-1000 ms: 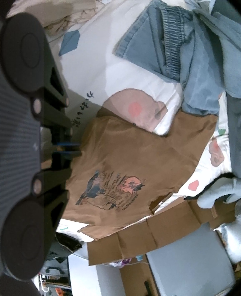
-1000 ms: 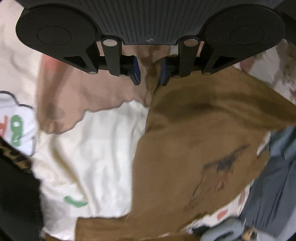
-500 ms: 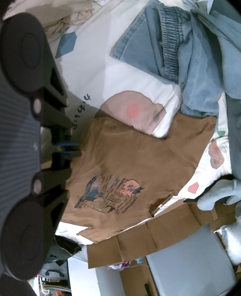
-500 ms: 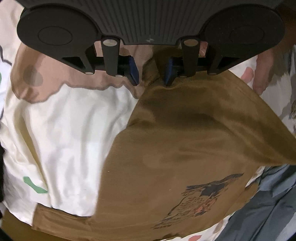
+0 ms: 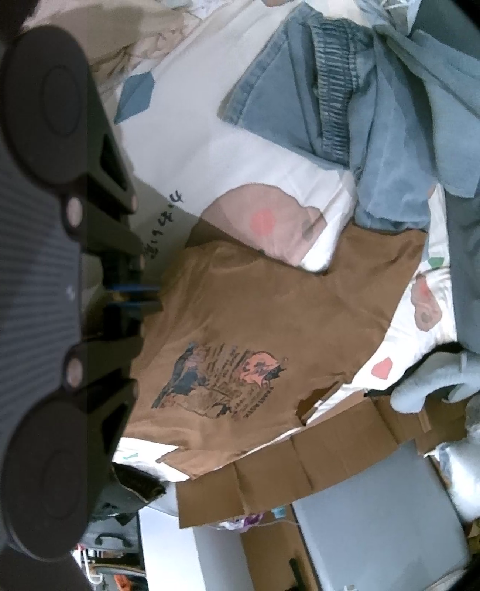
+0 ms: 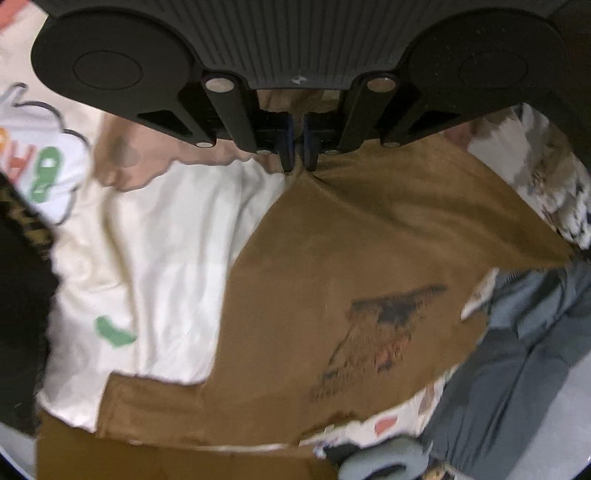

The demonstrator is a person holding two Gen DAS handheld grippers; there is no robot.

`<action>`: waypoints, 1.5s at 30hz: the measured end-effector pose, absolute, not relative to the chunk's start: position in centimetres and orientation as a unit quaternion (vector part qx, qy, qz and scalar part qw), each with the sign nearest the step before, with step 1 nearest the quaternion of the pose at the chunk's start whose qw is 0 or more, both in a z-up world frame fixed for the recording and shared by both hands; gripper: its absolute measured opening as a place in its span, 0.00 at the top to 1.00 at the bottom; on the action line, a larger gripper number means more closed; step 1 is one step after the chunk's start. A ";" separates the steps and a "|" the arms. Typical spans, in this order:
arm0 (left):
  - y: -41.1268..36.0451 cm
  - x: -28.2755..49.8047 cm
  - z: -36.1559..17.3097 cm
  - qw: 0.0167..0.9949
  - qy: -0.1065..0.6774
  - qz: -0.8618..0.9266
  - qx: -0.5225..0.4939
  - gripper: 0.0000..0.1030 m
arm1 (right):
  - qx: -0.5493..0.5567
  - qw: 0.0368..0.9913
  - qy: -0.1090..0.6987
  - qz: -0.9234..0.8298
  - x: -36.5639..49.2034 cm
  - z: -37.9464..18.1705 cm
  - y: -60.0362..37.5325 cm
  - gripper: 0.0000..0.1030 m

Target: Fold clothes

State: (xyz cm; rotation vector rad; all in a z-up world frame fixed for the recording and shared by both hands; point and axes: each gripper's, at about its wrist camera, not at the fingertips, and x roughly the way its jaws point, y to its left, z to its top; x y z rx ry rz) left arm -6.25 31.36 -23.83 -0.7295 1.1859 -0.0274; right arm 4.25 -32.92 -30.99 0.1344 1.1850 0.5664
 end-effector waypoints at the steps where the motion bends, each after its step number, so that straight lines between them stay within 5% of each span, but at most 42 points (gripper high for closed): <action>1: 31.4 -6.4 -23.9 0.766 0.547 -0.012 -0.337 0.95 | 0.066 0.790 0.552 0.259 4.1 -30.5 -33.3 0.98; 9: 31.4 -8.6 -27.2 0.749 0.571 0.002 -0.337 0.95 | 0.091 0.784 0.571 0.226 2.8 -27.7 -35.9 0.99; 20: 31.0 -10.2 -33.3 0.725 0.613 0.031 -0.312 0.95 | 0.068 0.767 0.620 0.151 1.2 -33.8 -36.0 0.94; 39: 30.4 -7.4 -32.1 0.738 0.618 0.035 -0.270 0.95 | 0.021 0.778 0.602 0.179 1.0 -39.0 -33.6 0.90; 45: 30.4 -7.5 -32.2 0.737 0.619 0.038 -0.270 0.95 | -0.001 0.778 0.594 0.206 0.7 -38.4 -33.3 0.67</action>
